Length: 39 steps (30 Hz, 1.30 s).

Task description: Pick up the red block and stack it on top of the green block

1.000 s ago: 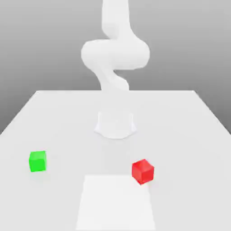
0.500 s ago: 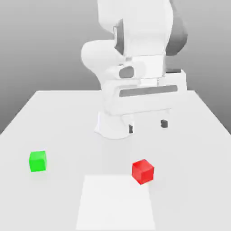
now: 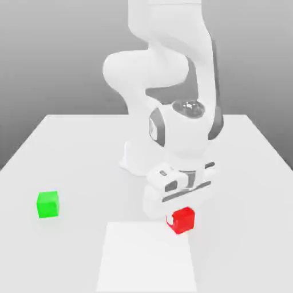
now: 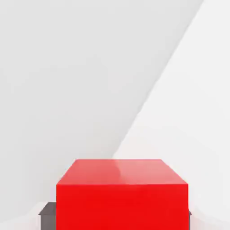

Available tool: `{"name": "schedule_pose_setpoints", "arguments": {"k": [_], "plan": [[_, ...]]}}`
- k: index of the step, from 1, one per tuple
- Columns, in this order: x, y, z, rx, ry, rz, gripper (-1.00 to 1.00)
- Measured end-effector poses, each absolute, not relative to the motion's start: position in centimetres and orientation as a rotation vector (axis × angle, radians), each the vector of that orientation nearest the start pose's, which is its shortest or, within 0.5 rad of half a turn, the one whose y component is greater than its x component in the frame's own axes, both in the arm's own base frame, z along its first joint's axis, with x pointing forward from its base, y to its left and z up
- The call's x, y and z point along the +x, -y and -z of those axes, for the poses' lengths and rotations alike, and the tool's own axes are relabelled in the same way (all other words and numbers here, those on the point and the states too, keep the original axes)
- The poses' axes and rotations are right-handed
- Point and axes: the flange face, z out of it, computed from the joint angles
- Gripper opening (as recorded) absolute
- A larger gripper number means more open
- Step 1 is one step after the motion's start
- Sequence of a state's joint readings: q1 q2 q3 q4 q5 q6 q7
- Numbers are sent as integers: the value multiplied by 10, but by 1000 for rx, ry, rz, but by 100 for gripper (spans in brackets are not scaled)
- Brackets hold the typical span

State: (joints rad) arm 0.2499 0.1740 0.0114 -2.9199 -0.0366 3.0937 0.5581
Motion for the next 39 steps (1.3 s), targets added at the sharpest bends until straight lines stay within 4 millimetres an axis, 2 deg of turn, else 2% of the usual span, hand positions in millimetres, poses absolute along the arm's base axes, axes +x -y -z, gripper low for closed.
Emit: {"name": "schedule_pose_setpoints", "arguments": {"k": [3,9,10,17,23,29,35,37,39], "plan": [[314,-87,-157,-3115,-409,-1,-100],[313,-86,-203,-3115,-411,0,-100],[316,-79,-207,-3108,-459,0,-100],[334,9,-219,-2974,-1011,0,-100],[330,94,-228,-2765,-1491,1,-100],[303,178,-236,-2479,-1929,1,-100],[255,253,-245,-2123,-2315,1,-100],[245,266,-238,-2053,-2375,1,-100],[244,270,-222,-2035,-2389,0,-100]]}}
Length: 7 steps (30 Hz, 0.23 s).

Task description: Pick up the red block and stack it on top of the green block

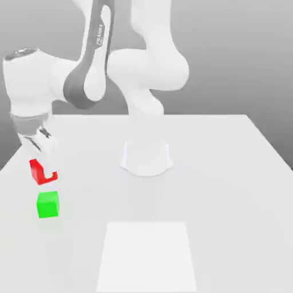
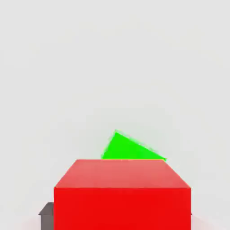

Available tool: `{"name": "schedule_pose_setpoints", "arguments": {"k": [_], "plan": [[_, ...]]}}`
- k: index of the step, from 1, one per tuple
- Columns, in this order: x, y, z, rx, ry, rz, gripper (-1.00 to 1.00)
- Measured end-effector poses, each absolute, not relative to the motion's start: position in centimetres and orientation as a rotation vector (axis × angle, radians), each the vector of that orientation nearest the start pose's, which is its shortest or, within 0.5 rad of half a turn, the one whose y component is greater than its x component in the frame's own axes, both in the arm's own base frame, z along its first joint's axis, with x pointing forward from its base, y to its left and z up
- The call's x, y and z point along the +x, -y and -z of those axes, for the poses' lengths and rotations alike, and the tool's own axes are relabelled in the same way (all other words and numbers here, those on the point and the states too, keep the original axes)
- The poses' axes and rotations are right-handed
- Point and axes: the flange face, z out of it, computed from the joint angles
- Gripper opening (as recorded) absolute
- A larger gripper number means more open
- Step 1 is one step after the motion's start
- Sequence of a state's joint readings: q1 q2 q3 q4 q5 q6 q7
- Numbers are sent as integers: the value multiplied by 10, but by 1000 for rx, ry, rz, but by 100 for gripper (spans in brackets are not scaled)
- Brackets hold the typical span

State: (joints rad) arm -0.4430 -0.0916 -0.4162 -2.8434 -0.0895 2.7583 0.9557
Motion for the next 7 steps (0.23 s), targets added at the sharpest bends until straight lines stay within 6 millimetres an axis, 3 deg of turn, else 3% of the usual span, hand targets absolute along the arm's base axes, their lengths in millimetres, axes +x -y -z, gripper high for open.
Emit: {"name": "schedule_pose_setpoints", "arguments": {"k": [3,4,7], "plan": [[244,269,-195,-2035,-2389,0,-100],[243,269,-186,-2035,-2390,0,100],[243,269,-186,-2035,-2390,0,100]]}}
